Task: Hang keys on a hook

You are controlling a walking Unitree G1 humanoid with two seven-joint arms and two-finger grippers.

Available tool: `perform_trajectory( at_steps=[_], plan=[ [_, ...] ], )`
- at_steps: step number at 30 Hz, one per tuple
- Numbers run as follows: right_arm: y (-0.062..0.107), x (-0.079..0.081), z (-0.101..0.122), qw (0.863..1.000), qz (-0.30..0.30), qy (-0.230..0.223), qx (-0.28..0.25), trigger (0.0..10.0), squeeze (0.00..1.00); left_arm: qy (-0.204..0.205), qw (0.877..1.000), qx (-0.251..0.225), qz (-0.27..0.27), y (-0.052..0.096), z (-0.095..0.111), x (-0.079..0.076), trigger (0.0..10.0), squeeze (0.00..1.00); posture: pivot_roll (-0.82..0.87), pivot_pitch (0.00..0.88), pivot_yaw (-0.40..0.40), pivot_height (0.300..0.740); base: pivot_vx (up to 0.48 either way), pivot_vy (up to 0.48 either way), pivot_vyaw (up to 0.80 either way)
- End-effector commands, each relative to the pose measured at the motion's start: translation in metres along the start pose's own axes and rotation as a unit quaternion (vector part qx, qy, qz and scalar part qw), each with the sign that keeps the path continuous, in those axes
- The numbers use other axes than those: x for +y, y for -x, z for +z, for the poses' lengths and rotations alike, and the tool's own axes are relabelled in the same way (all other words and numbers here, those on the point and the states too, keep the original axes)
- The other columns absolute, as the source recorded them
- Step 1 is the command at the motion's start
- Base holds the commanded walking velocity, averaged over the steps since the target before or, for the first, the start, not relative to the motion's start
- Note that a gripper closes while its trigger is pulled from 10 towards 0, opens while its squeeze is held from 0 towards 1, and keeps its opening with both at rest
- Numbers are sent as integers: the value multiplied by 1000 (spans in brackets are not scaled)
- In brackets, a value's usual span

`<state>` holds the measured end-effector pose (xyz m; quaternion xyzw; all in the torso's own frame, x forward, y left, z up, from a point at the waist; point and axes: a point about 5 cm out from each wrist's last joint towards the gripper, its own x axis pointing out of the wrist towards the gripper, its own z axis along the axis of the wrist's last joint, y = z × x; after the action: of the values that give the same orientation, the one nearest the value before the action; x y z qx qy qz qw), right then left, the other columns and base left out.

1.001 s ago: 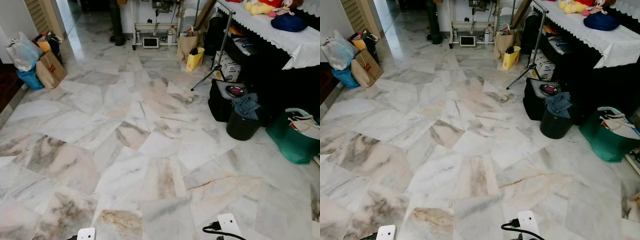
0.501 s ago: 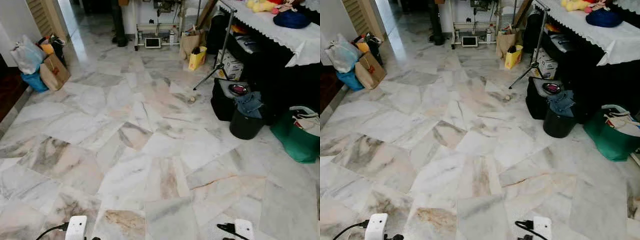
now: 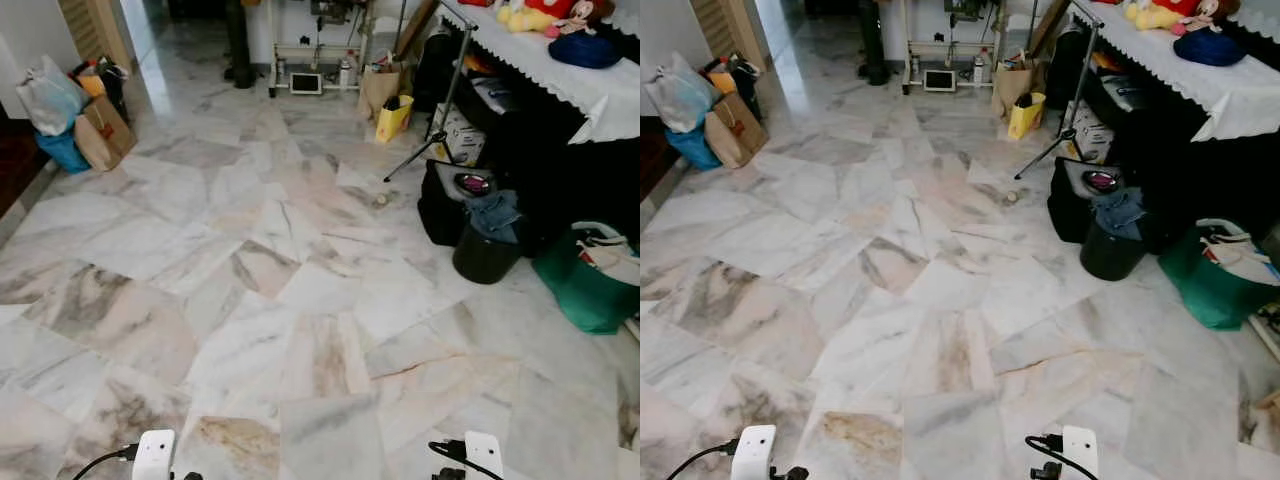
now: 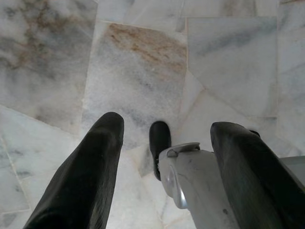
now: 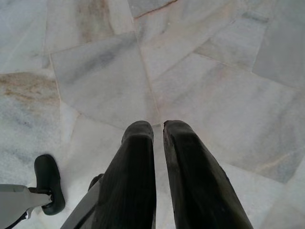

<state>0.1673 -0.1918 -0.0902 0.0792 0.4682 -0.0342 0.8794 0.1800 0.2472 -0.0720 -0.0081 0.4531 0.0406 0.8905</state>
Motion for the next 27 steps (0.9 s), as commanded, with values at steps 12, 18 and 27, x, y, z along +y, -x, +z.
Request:
perform_trajectory(
  at_steps=[12, 18, 27],
  plan=[
    [4, -3, -18, 1000, -10, -19, 19, 10000, 0, -8, 1000, 5, 7, 1, -2, 3, 10000, 0, 85, 0, -80, 740, 0, 0, -249],
    [4, -3, -18, 999, -14, -18, 24, 10000, 0, -8, 1000, 6, 7, 1, -3, 4, 10000, 0, 86, 0, -75, 740, 0, 0, -788],
    [3, -1, -17, 1000, -16, -14, 23, 10000, 0, -16, 1000, 8, 0, 2, -4, 4, 10000, 0, 89, 0, -71, 740, 0, 0, -782]
  ],
)
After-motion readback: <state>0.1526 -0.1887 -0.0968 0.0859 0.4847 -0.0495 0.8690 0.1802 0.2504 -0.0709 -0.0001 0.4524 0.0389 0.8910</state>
